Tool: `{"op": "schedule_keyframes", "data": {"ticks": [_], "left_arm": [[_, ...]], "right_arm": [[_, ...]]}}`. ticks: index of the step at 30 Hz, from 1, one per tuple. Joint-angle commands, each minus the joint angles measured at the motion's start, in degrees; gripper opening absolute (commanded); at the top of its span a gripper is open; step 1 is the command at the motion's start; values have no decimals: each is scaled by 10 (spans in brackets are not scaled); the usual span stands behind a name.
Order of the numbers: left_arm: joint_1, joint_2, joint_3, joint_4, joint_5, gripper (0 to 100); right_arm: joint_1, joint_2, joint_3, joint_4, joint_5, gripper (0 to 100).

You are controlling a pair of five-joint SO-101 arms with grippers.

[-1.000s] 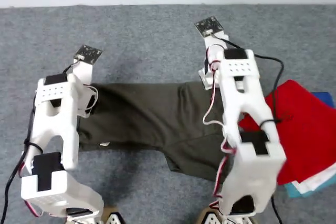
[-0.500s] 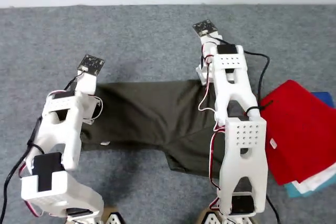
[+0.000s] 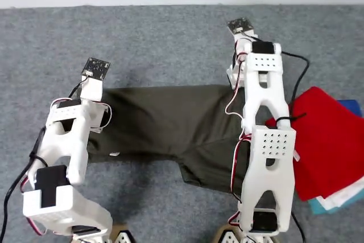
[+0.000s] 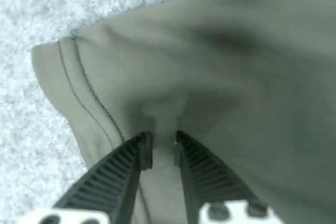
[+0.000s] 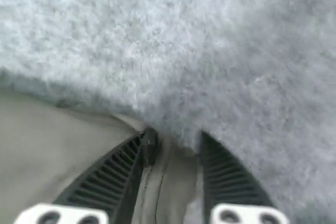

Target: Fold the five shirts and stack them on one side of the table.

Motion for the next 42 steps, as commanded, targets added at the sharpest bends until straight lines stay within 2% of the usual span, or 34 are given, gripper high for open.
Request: {"op": "schedule_keyframes", "data": {"ticks": [1, 5, 8, 10, 13, 17, 23, 25, 28, 31, 34, 42], "left_arm": [[4, -25, 1, -7, 6, 84], [4, -25, 2, -7, 8, 85], [3, -30, 1, -4, 9, 86], [3, -32, -4, 11, 10, 86], [3, -44, -52, 102, 10, 86], [3, -101, -143, 248, 10, 86], [4, -233, -181, 384, 7, 86], [4, -278, -181, 421, 5, 86], [4, -331, -182, 467, 5, 86], [4, -367, -177, 504, 6, 86], [1, -390, -154, 507, 8, 86], [-19, -396, -103, 476, 10, 86]], "right_arm": [[-12, -17, -93, 73, -4, 211], [-36, -44, -226, 207, 1, 211], [-33, -86, -236, 206, 17, 209], [-34, -129, -188, 206, 46, 209], [-41, -216, -61, 206, 86, 208], [-52, -365, 172, 204, 189, 206], [-75, -612, 563, 199, 346, 56], [-78, -691, 691, 161, 380, 44], [-78, -802, 887, 34, 394, 66], [-78, -899, 1047, -80, 396, 121], [-88, -948, 1143, -121, 397, 166], [-153, -918, 1223, -182, 394, 173]]}}
